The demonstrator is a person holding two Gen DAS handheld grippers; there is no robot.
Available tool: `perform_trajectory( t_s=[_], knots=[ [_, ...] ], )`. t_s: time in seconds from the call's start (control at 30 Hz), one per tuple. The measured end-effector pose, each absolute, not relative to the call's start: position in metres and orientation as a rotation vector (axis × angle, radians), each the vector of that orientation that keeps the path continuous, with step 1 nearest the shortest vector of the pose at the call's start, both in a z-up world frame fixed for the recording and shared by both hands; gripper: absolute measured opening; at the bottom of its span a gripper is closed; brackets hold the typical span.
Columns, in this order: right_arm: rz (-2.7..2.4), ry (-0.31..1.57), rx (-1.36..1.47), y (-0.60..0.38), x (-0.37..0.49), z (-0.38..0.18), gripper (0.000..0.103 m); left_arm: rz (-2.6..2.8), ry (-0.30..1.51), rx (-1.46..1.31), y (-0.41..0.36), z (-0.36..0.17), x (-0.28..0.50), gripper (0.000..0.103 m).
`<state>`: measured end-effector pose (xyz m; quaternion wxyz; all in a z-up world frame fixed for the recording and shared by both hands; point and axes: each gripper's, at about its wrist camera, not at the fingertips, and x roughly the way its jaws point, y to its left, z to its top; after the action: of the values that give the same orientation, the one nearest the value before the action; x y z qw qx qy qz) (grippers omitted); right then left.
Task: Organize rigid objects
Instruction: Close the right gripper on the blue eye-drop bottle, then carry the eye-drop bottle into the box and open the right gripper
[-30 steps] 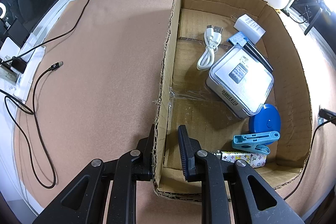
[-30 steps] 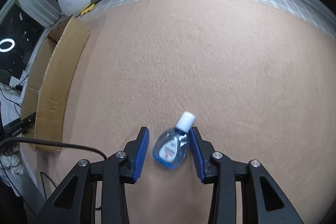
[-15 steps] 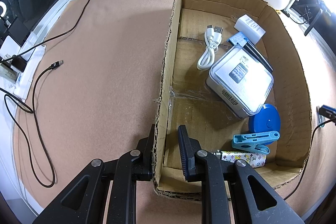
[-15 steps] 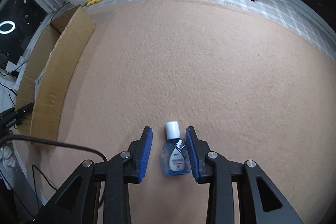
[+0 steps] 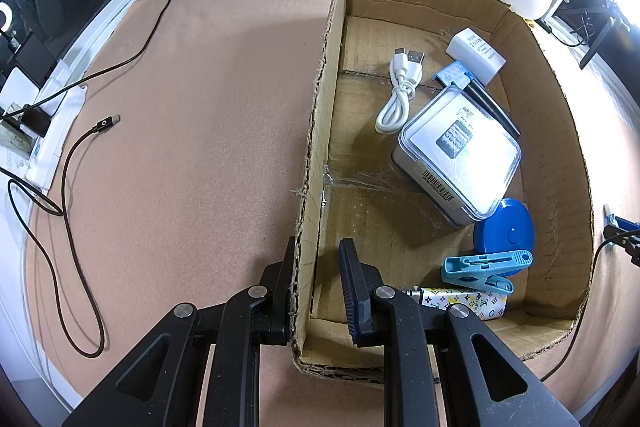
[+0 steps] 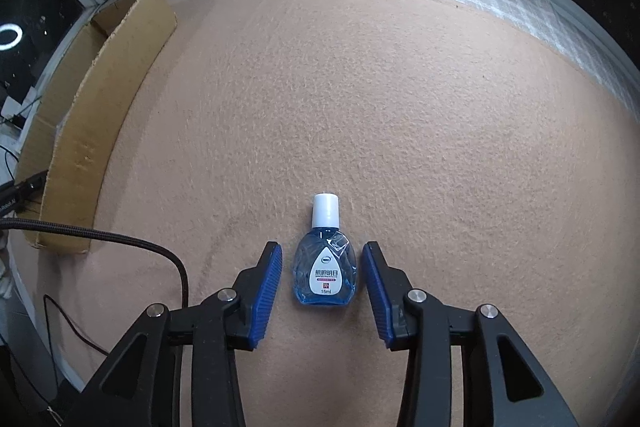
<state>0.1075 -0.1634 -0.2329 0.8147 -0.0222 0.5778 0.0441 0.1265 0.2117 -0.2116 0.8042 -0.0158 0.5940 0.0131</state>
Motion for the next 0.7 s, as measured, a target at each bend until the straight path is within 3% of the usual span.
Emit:
perform_trajectory(
  t_s=[0.13, 0.23, 0.7],
  knots=[
    [0.091, 1.24, -0.083, -0.158, 0.108, -0.235, 0.037, 0.027, 1.271, -0.034, 0.211, -0.212, 0.127, 0.019],
    [0.082, 1.239, -0.102, -0.158, 0.107, -0.234, 0.028, 0.028, 1.271, -0.033, 0.211, -0.212, 0.126, 0.019],
    [0.074, 1.163, -0.161, -0.145, 0.099, -0.213, 0.028, 0.028, 1.271, -0.033, 0.211, -0.212, 0.126, 0.019]
  ],
)
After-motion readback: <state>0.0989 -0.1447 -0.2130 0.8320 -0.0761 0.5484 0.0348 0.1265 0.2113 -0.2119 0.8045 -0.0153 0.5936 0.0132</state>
